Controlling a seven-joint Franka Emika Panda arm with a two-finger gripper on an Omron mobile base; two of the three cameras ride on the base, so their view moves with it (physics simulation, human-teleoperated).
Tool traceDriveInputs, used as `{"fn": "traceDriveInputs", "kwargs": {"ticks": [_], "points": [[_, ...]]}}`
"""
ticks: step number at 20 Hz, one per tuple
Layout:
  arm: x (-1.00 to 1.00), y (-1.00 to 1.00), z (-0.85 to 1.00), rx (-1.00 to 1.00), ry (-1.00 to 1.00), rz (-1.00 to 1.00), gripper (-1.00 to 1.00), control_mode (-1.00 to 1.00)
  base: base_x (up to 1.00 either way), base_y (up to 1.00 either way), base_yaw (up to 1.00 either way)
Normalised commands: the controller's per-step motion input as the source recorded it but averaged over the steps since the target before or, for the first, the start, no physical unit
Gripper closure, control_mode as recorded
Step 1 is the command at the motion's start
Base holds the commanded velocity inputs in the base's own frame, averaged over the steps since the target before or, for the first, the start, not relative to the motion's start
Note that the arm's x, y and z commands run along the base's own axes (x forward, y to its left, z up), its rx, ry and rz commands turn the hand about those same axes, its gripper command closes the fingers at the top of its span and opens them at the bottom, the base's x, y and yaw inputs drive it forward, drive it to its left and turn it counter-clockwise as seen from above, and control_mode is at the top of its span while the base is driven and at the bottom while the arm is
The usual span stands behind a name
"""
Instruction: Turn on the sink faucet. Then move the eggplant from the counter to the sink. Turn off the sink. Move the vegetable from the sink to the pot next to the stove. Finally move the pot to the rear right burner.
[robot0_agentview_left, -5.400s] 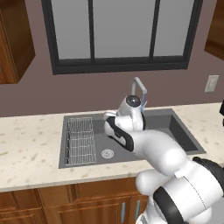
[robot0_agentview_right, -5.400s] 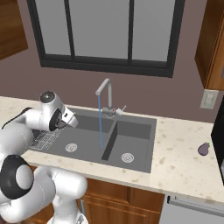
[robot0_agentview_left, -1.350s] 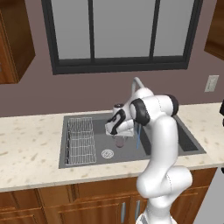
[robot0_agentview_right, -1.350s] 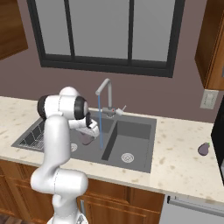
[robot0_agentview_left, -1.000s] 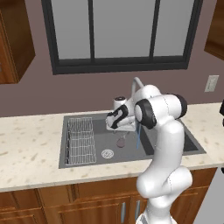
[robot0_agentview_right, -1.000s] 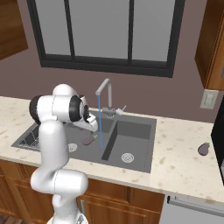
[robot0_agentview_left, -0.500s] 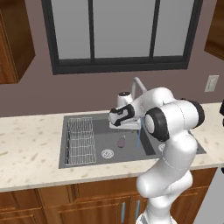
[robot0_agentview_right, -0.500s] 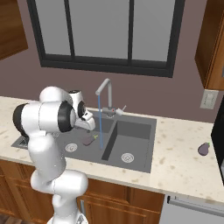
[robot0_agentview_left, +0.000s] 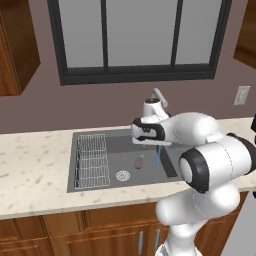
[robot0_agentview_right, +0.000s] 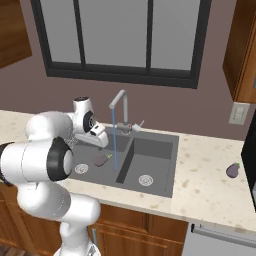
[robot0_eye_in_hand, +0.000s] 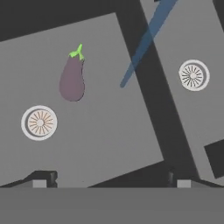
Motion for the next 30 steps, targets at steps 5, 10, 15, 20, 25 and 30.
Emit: {"fn": "traceDriveInputs", "kwargs": {"ticks": [5,10,15,20,25,30], "points": [[-0.48,-0.28,0.31,0.0,0.0,0.0,-1.0,-1.0,0.0,0.0,0.0],[-0.41,-0.35,0.04,0.0,-0.01,0.0,-1.0,-1.0,0.0,0.0,0.0],[-0.14,-0.44,0.14,0.0,-0.02,0.02,-1.0,-1.0,0.0,0.0,0.0],[0.0,-0.48,0.32,0.0,0.0,0.05,-1.0,-1.0,0.0,0.0,0.0],[0.01,-0.48,0.34,0.0,0.0,0.07,-1.0,-1.0,0.0,0.0,0.0],[0.21,-0.54,0.15,0.01,-0.01,0.14,-1.0,-1.0,0.0,0.0,0.0]]}}
